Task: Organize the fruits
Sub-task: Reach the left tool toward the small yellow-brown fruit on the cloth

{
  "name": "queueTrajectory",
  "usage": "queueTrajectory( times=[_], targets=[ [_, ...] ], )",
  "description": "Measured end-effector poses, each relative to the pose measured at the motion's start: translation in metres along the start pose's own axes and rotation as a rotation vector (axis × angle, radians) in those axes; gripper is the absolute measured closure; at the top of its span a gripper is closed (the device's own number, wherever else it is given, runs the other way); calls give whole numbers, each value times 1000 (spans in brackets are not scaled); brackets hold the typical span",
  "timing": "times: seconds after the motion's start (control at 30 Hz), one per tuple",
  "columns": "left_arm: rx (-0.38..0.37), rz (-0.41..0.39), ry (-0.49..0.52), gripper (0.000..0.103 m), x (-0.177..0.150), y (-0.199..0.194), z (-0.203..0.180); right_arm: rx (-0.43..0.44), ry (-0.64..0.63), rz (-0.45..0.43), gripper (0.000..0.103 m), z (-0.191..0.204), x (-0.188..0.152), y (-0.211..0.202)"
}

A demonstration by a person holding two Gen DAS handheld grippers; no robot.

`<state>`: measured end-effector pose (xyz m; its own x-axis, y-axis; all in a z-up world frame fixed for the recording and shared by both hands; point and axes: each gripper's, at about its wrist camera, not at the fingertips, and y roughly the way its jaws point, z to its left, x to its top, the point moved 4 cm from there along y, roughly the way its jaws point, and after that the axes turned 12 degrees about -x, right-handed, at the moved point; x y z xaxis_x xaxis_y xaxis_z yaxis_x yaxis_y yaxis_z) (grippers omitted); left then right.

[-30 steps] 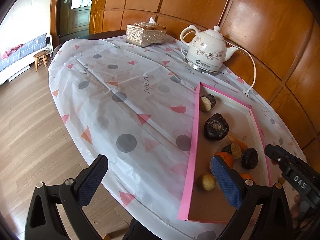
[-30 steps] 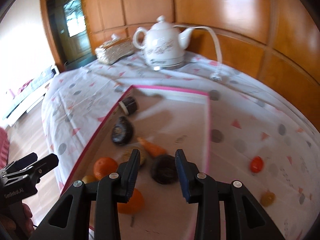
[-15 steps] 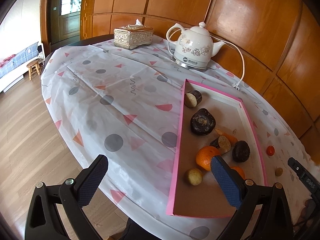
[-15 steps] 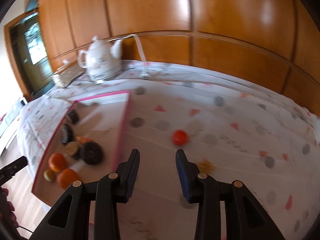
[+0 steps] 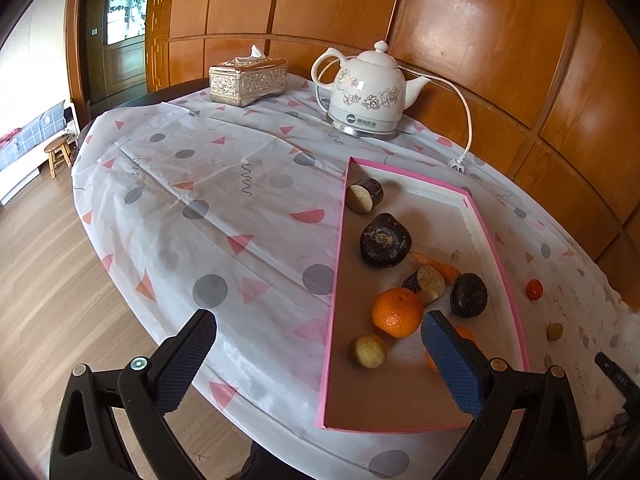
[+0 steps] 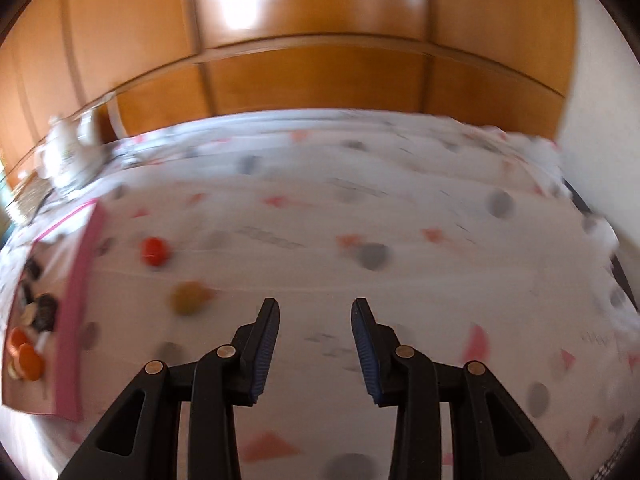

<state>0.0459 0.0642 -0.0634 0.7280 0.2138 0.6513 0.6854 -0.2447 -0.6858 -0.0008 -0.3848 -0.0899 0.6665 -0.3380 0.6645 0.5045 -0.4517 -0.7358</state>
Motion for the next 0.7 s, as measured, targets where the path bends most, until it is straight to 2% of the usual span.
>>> queueTrajectory(
  times=[0.17,0.37,0.63,0.7],
  targets=[
    [-30,2,20,0,3,0,-10,-105,102,48,65,-51,-11,19],
    [-103,23,53,0,10,2,-30,-226,205,69,65,-98,-19,30],
    [-225,91,105,2,17,14,-71,-332,294,92,65,-127,-29,45],
    [-273,124,142,4,18,19,-89,-336,309,85,60,-131,-31,47]
  ],
)
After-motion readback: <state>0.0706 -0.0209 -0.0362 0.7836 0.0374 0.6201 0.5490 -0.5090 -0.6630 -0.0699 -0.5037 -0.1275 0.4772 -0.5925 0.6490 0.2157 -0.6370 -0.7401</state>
